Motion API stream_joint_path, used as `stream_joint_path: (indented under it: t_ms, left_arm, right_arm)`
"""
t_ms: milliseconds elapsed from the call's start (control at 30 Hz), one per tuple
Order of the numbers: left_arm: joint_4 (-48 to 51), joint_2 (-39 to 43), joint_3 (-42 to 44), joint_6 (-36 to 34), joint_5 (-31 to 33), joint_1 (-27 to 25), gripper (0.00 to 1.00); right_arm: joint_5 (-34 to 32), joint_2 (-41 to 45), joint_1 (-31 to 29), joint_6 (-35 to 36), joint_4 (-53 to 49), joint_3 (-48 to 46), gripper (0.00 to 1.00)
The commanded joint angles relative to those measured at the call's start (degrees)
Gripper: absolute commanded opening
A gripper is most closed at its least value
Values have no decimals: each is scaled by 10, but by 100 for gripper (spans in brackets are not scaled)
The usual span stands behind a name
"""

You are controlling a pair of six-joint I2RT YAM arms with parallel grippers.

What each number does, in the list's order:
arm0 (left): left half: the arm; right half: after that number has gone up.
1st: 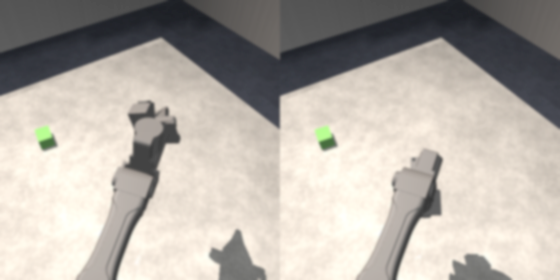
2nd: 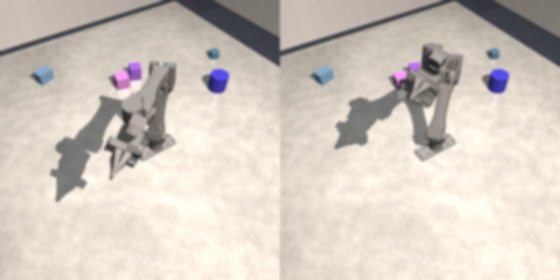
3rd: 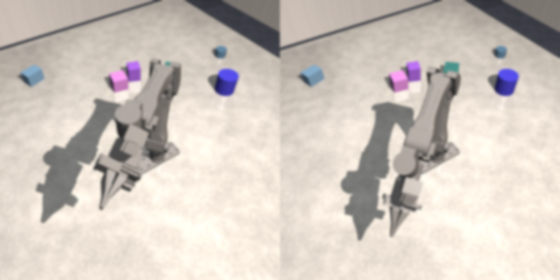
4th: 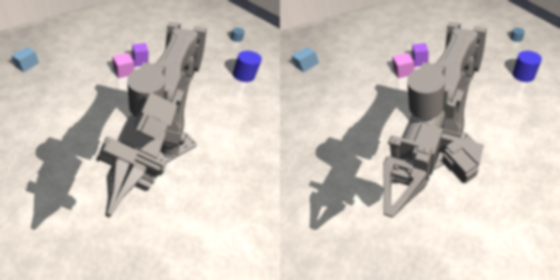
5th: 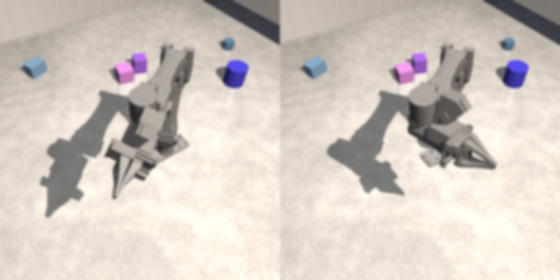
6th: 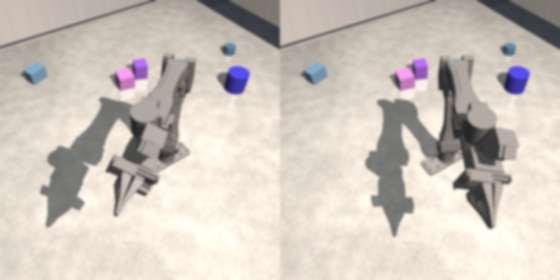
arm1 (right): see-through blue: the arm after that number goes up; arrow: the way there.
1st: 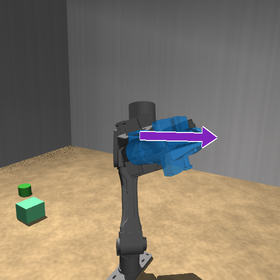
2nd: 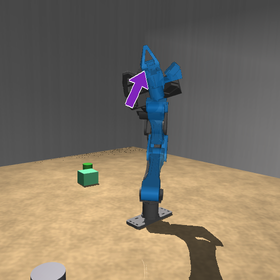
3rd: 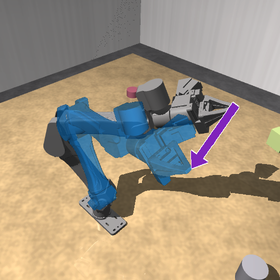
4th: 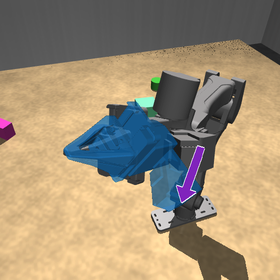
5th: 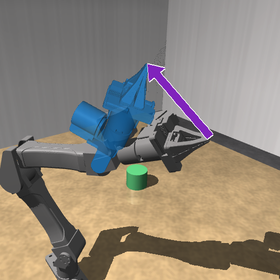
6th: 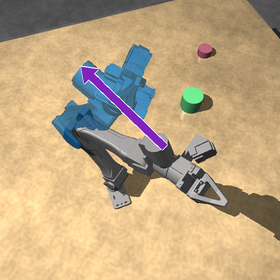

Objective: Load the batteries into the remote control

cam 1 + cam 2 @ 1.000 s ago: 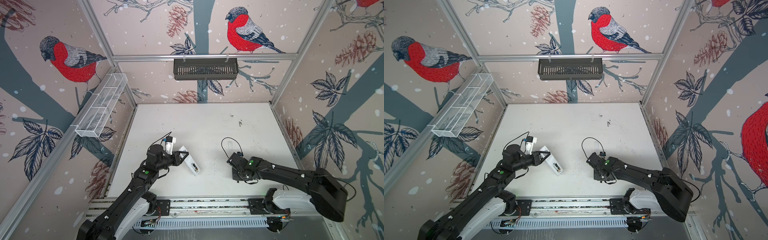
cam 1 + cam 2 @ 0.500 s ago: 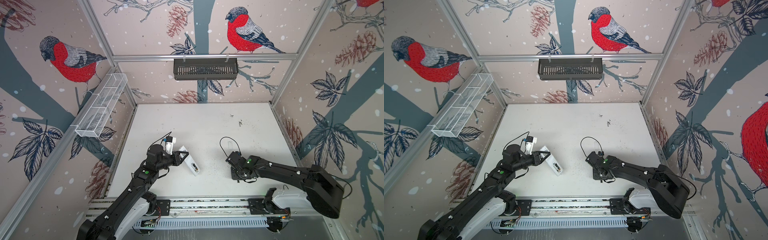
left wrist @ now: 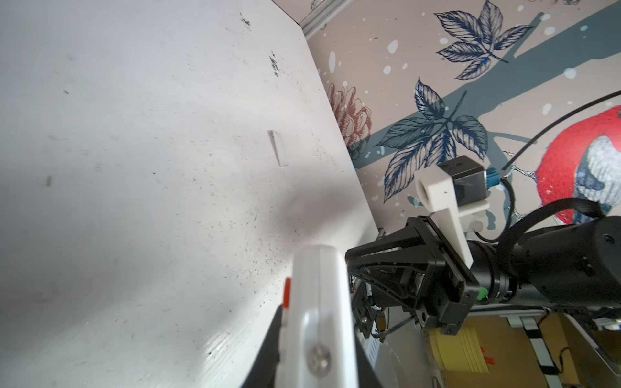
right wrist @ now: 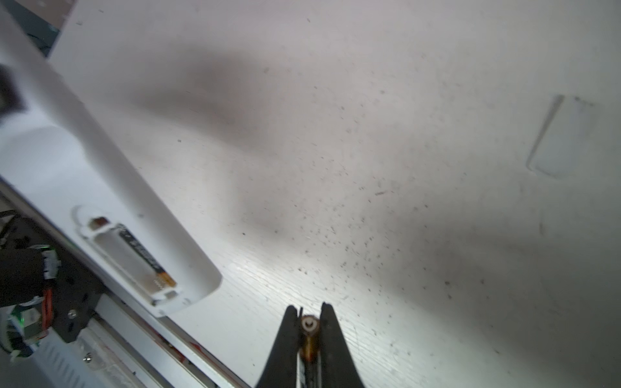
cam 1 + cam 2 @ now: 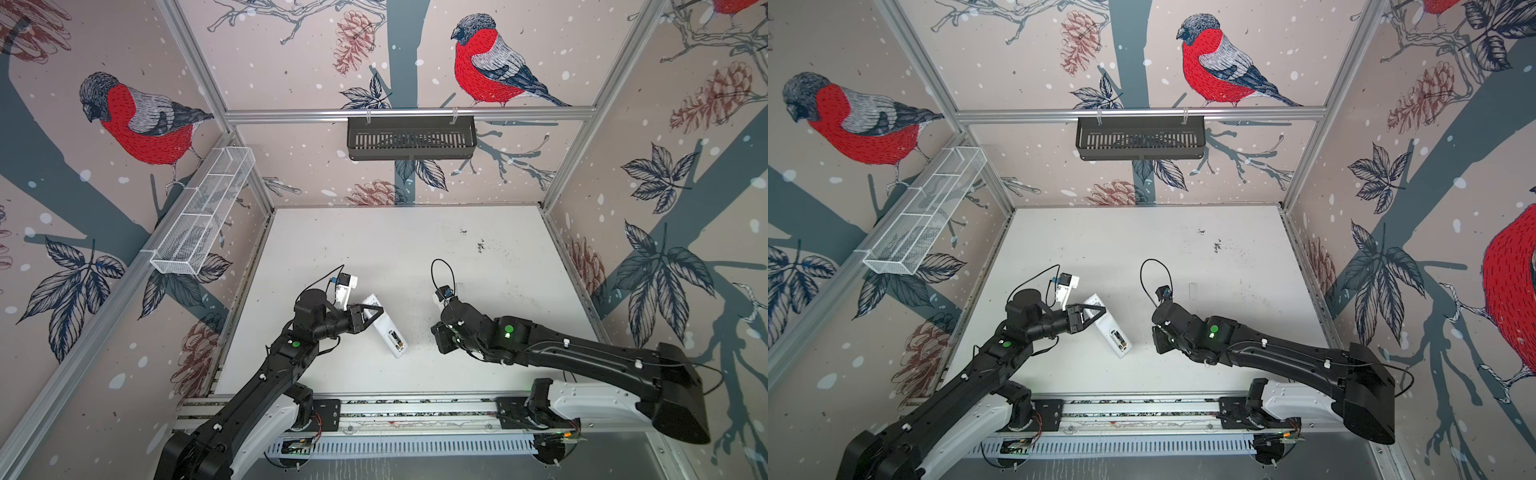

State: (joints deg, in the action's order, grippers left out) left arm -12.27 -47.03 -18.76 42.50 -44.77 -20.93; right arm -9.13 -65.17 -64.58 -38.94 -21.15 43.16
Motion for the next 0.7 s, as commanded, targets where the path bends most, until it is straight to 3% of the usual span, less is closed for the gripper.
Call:
stream_joint_path:
  t_ms: [0,300,667]
  left_arm:
    - [-97,-8,8,49,-73,-1,0]
    - [-221,-44,32,137,-138,-1,0]
    - [-333,-68,51,217,-179,-1,0]
  right_arm:
    - [-8,14,-25,55,111,-1,12]
    - [1,37,-98,155,261,-34,13]
    - [37,62,-116,211,367,-89,15]
